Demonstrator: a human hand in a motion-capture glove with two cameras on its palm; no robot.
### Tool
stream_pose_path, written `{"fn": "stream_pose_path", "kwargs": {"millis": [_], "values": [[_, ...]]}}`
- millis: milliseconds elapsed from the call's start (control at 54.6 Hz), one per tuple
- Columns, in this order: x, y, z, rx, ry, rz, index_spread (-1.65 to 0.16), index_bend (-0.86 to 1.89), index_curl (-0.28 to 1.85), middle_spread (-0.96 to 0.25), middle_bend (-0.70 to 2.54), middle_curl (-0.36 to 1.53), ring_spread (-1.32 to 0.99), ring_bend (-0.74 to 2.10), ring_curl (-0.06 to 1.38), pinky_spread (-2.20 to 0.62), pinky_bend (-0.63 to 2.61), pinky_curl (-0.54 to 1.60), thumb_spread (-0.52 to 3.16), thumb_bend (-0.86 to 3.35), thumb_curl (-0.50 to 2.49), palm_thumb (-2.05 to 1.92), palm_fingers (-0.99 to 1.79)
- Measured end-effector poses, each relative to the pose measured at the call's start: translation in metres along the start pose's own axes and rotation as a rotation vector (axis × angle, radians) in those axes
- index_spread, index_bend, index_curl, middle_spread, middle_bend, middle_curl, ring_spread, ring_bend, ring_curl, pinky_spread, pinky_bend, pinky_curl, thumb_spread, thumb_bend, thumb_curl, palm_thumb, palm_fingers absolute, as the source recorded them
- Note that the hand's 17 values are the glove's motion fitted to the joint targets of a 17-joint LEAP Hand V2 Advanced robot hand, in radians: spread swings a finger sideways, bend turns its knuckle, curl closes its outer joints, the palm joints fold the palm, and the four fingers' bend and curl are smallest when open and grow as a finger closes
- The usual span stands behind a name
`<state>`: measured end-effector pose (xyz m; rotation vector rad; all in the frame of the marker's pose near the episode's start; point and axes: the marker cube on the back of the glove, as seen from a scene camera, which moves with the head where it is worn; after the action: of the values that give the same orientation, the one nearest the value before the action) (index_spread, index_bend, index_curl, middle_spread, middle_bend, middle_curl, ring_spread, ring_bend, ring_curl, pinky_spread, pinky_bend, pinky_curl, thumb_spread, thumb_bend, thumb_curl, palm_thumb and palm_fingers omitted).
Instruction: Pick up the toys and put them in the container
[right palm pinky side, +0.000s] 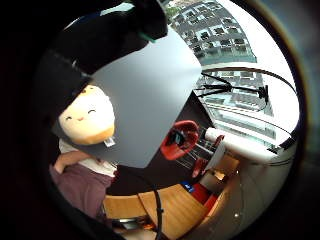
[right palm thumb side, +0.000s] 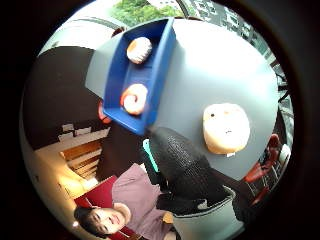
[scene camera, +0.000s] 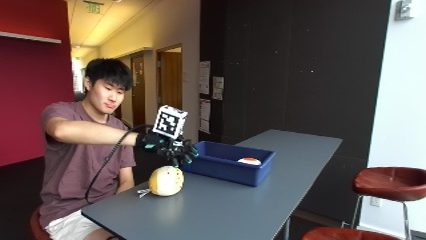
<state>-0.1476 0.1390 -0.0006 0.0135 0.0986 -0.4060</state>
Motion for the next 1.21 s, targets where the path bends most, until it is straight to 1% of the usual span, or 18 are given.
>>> {"fn": "stream_pose_path", "kwargs": {"millis": [92, 256, 348, 385, 458, 495, 513, 531, 568, 641, 678, 769, 824, 916, 934, 953, 1044, 1209], "values": [[0.013, -0.003, 0.048, -0.044, 0.022, 0.025, -0.21, 0.09, 0.2, 0.02, 0.11, 0.24, 0.04, 0.39, 0.28, 0.06, 0.98, 0.39, 1.17, -0.06, 0.2, -0.08, -0.25], [0.011, -0.005, 0.132, -0.093, -0.045, -0.023, -0.23, 0.1, 0.19, 0.03, 0.09, 0.22, 0.05, 0.33, 0.28, 0.07, 1.05, 0.4, 1.18, -0.05, 0.21, -0.06, -0.23], [0.01, -0.006, 0.154, 0.003, -0.096, -0.046, -0.26, 0.13, 0.2, 0.03, 0.08, 0.19, 0.06, 0.44, 0.3, 0.07, 1.15, 0.42, 1.2, -0.01, 0.24, 0.01, -0.08], [0.01, -0.007, 0.156, 0.071, -0.093, -0.038, -0.26, 0.15, 0.2, 0.03, 0.13, 0.19, 0.04, 0.61, 0.34, 0.06, 1.11, 0.41, 1.23, 0.03, 0.26, 0.08, 0.09], [0.008, -0.006, 0.157, 0.166, -0.073, -0.042, -0.27, 0.16, 0.2, 0.02, 0.2, 0.21, -0.03, 0.78, 0.37, 0.01, 1.05, 0.37, 1.27, 0.06, 0.29, 0.15, 0.27], [0.005, -0.006, 0.157, 0.207, -0.053, -0.051, -0.26, 0.16, 0.21, -0.01, 0.27, 0.24, -0.08, 0.83, 0.38, -0.05, 1.02, 0.36, 1.3, 0.08, 0.31, 0.19, 0.39], [0.004, -0.006, 0.157, 0.225, -0.042, -0.054, -0.26, 0.19, 0.22, -0.02, 0.34, 0.26, -0.11, 0.87, 0.4, -0.09, 1.0, 0.35, 1.32, 0.09, 0.31, 0.2, 0.52], [0.004, -0.007, 0.157, 0.241, -0.031, -0.054, -0.27, 0.15, 0.21, -0.02, 0.28, 0.25, -0.11, 0.85, 0.39, -0.08, 1.01, 0.35, 1.31, 0.08, 0.31, 0.2, 0.39], [0.003, -0.008, 0.157, 0.276, -0.017, -0.055, -0.26, 0.18, 0.23, -0.05, 0.4, 0.29, -0.16, 0.93, 0.43, -0.14, 0.99, 0.35, 1.34, 0.1, 0.33, 0.23, 0.62], [0.003, -0.013, 0.155, 0.36, -0.023, -0.075, -0.26, 0.13, 0.22, -0.1, 0.47, 0.33, -0.22, 1.05, 0.46, -0.2, 1.01, 0.36, 1.33, 0.15, 0.38, 0.35, 0.71], [0.002, -0.014, 0.153, 0.387, -0.035, -0.084, -0.26, 0.15, 0.23, -0.12, 0.49, 0.35, -0.24, 1.07, 0.48, -0.22, 1.03, 0.37, 1.29, 0.16, 0.41, 0.41, 0.73], [0.004, -0.021, 0.149, 0.449, -0.046, -0.077, -0.28, 0.23, 0.25, -0.2, 0.59, 0.4, -0.29, 1.11, 0.5, -0.27, 1.07, 0.4, 1.16, 0.17, 0.48, 0.49, 0.94], [0.004, -0.026, 0.146, 0.449, -0.08, -0.085, -0.3, 0.29, 0.28, -0.23, 0.67, 0.44, -0.31, 1.11, 0.51, -0.29, 1.07, 0.41, 1.09, 0.16, 0.52, 0.51, 1.03], [0.015, -0.038, 0.139, 0.389, -0.189, -0.082, -0.33, 0.47, 0.36, -0.26, 0.79, 0.51, -0.33, 1.14, 0.54, -0.31, 1.05, 0.43, 0.98, 0.13, 0.57, 0.51, 1.17], [0.018, -0.041, 0.138, 0.373, -0.211, -0.077, -0.34, 0.48, 0.37, -0.26, 0.79, 0.51, -0.33, 1.15, 0.55, -0.31, 1.06, 0.44, 0.97, 0.12, 0.58, 0.52, 1.11], [0.02, -0.044, 0.137, 0.356, -0.232, -0.068, -0.34, 0.53, 0.4, -0.26, 0.83, 0.53, -0.33, 1.15, 0.55, -0.32, 1.06, 0.44, 0.94, 0.12, 0.59, 0.52, 1.17], [0.029, -0.054, 0.128, 0.267, -0.314, -0.04, -0.35, 0.65, 0.47, -0.27, 0.93, 0.6, -0.34, 1.19, 0.57, -0.33, 1.06, 0.46, 0.86, 0.1, 0.64, 0.53, 1.16], [0.036, -0.058, 0.092, 0.283, -0.231, 0.02, -0.36, 0.78, 0.59, -0.26, 1.04, 0.68, -0.34, 1.26, 0.61, -0.34, 1.11, 0.5, 0.74, 0.08, 0.72, 0.56, 1.09]]}}
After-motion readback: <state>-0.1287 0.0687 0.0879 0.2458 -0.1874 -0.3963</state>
